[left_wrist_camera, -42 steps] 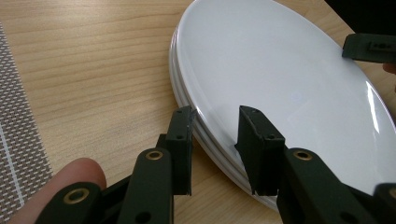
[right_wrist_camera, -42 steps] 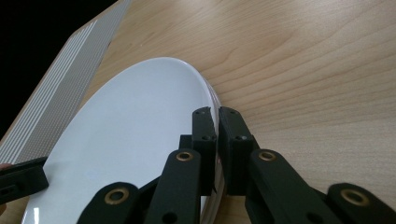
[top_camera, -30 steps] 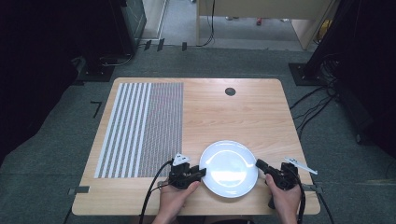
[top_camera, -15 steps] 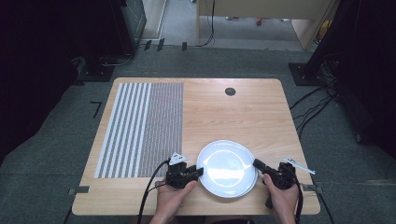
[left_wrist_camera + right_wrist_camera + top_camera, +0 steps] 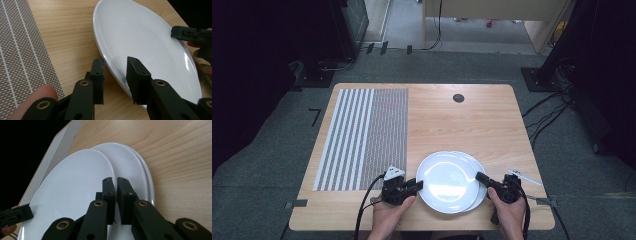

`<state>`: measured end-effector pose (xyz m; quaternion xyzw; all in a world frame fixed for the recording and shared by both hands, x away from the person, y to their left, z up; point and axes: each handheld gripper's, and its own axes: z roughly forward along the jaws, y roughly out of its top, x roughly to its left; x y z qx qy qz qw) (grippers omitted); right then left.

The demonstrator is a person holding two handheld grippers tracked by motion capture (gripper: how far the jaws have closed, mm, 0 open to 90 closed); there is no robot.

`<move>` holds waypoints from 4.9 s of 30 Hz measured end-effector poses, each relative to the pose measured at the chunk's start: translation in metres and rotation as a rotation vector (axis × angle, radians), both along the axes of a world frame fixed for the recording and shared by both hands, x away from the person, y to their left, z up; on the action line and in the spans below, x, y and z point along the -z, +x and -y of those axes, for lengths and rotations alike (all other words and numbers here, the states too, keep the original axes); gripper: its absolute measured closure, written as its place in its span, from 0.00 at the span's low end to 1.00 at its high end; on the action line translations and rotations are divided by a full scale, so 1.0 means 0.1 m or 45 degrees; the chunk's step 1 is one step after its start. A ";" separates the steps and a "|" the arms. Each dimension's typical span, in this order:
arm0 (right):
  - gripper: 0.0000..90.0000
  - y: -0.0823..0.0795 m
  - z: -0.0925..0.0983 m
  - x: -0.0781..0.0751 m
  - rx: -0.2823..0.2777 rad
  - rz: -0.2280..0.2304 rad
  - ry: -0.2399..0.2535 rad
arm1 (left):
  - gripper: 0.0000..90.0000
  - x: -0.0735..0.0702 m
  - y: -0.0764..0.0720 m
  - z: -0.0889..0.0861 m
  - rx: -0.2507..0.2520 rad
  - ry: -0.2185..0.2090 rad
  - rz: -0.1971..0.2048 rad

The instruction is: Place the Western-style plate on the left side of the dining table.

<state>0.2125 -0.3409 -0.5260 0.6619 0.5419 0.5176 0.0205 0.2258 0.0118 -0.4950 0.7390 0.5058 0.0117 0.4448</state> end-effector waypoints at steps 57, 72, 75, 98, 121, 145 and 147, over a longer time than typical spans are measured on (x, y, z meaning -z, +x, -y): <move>0.96 -0.05 -0.49 -0.33 0.144 0.075 0.250 | 0.85 -0.19 0.20 -0.54 -0.012 -0.305 -0.095; 0.97 0.33 -1.06 -0.61 0.047 0.116 0.223 | 0.85 -0.36 0.35 -1.12 -0.140 -0.354 -0.037; 0.96 0.44 -1.20 -0.64 0.023 0.113 0.237 | 0.85 -0.42 0.38 -1.25 -0.172 -0.353 -0.017; 0.96 0.93 -1.85 -0.65 -0.092 0.096 0.201 | 0.84 -0.34 0.58 -1.83 -0.350 -0.359 -0.013; 0.96 1.53 -2.41 -0.51 -0.120 0.004 0.223 | 0.84 -0.29 1.10 -2.31 -0.470 -0.308 -0.063; 0.93 2.03 -2.69 0.00 0.000 -0.166 0.159 | 0.87 0.08 1.70 -2.44 -0.565 -0.277 -0.207; 0.93 2.04 -2.70 0.00 -0.004 -0.155 0.141 | 0.87 0.09 1.72 -2.44 -0.566 -0.270 -0.206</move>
